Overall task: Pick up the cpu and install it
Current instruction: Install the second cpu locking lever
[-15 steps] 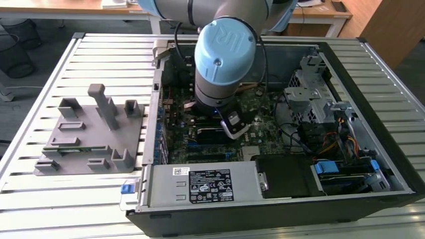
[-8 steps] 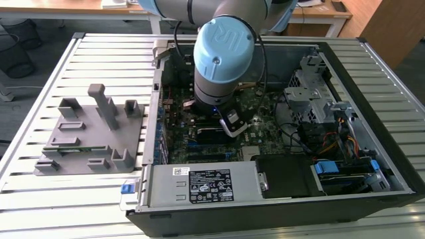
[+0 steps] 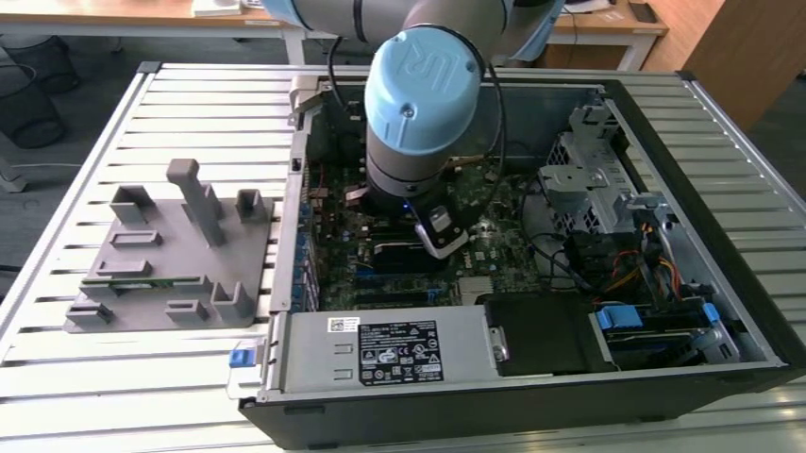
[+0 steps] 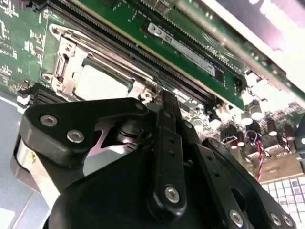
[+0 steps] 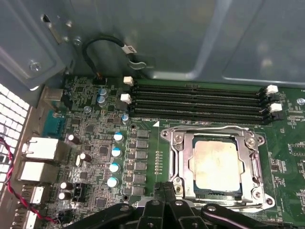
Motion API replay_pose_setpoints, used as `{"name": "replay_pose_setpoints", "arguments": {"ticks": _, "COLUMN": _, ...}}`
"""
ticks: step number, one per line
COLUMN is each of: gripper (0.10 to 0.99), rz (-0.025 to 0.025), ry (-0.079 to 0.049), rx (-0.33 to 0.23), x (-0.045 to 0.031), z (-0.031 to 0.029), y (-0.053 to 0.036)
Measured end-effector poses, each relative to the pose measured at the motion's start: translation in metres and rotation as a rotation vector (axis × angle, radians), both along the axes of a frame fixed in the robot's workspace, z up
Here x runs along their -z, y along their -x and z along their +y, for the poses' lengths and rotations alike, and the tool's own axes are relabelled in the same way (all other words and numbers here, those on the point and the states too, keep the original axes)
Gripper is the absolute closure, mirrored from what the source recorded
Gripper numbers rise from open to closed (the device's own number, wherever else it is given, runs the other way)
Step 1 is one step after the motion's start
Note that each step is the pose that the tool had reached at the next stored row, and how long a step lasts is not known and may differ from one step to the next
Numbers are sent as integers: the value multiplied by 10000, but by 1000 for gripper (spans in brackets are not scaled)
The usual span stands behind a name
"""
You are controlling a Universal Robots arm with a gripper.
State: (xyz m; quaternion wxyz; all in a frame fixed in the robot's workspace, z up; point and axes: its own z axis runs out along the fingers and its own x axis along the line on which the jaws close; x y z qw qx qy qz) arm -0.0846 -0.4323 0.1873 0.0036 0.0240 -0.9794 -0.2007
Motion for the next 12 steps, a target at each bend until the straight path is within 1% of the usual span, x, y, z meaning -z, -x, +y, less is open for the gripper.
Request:
{"name": "replay_pose_setpoints", "arguments": {"ticks": 5, "gripper": 980, "rz": -1, "ry": -1, "rx": 0, "x": -55, "z": 0, "y": 2}}
{"name": "replay_pose_setpoints", "arguments": {"ticks": 10, "gripper": 980, "rz": 0, "ry": -3, "rx": -1, "x": -166, "z": 0, "y": 2}}
{"name": "replay_pose_setpoints", "arguments": {"ticks": 12, "gripper": 980, "rz": -2, "ry": -6, "rx": 0, "x": -174, "z": 1, "y": 3}}
